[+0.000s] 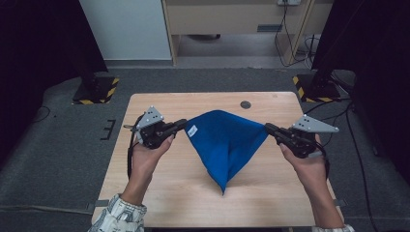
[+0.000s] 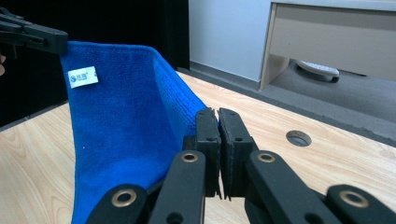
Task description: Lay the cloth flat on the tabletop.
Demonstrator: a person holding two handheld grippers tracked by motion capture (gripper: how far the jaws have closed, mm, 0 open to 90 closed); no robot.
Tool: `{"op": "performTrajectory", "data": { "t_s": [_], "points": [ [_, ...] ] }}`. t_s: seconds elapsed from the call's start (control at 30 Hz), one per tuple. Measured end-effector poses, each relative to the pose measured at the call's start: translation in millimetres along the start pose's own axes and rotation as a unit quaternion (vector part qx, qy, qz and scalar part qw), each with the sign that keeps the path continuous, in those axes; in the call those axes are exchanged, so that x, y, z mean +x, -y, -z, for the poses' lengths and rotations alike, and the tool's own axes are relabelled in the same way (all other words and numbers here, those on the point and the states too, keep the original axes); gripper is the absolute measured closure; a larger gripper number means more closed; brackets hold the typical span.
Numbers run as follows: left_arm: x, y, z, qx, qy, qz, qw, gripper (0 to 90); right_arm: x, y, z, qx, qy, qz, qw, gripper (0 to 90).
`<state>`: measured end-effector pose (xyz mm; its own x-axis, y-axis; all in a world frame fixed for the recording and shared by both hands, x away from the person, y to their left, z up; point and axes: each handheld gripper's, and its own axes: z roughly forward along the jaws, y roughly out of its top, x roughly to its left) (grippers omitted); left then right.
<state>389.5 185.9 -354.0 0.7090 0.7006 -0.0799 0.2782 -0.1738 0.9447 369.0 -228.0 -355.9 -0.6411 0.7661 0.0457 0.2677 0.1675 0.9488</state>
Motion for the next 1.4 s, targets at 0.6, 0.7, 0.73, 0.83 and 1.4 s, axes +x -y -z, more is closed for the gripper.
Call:
{"op": "performTrajectory", "data": {
  "t_s": [0.6, 0.7, 0.73, 0.83, 1.4],
  "points": [
    [-28.4, -18.1, 35.5, -0.004, 0.014, -0.04, 0.9991, 88.6, 19.5, -15.9, 35.6, -0.008, -0.004, 0.03, 0.9995, 87.4],
    [-31.0, -25.8, 43.7, -0.011, 0.015, -0.042, 0.9989, 88.6, 22.5, -22.1, 43.6, -0.012, -0.004, 0.037, 0.9992, 87.4],
    [-32.4, -27.9, 46.4, -0.013, 0.015, -0.044, 0.9989, 88.6, 23.4, -23.6, 45.5, -0.013, -0.005, 0.038, 0.9992, 87.4],
    [-37.6, -31.3, 54.9, -0.015, 0.018, -0.048, 0.9986, 88.5, 27.7, -28.0, 53.2, -0.016, -0.008, 0.045, 0.9988, 87.4],
    [-17.9, -30.6, 32.9, 0.058, -0.003, -0.061, 0.9964, 87.3, 22.1, -28.7, 44.7, 0.022, -0.014, 0.053, 0.9983, 87.3]
  ]
}}
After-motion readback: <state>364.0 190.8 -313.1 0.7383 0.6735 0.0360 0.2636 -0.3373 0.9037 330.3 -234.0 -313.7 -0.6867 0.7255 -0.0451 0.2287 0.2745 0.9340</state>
